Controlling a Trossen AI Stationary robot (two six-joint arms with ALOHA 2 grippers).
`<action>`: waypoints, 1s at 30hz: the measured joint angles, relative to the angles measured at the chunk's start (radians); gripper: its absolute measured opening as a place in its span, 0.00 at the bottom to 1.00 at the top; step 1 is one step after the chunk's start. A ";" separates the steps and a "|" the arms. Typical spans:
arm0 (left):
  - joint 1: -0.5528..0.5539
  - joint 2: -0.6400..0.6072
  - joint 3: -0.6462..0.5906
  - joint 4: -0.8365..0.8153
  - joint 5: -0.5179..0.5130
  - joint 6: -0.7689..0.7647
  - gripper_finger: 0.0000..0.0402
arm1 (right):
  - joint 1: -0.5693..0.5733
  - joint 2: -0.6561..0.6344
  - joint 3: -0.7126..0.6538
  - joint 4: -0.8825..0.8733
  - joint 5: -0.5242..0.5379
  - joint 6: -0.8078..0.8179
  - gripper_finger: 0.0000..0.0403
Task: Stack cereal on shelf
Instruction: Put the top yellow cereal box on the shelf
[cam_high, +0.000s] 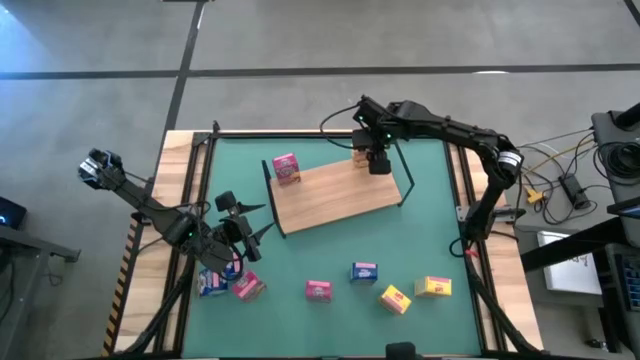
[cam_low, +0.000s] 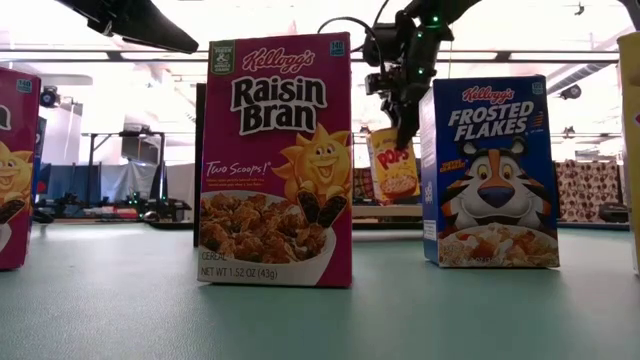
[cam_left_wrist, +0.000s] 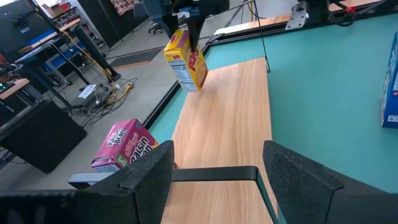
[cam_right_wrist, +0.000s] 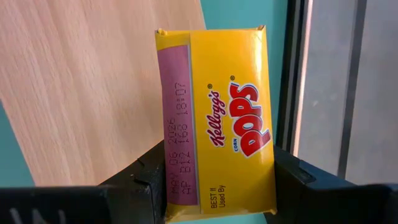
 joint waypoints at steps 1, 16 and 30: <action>0.000 0.000 0.000 0.000 0.000 0.000 0.57 | 0.000 0.000 -0.005 0.000 0.000 -0.001 0.42; 0.000 0.000 0.000 0.000 0.000 -0.004 0.57 | 0.000 0.000 -0.053 0.036 0.006 0.029 0.43; 0.000 0.000 0.000 0.000 0.000 -0.004 0.57 | 0.000 -0.001 -0.053 0.033 0.073 0.047 0.60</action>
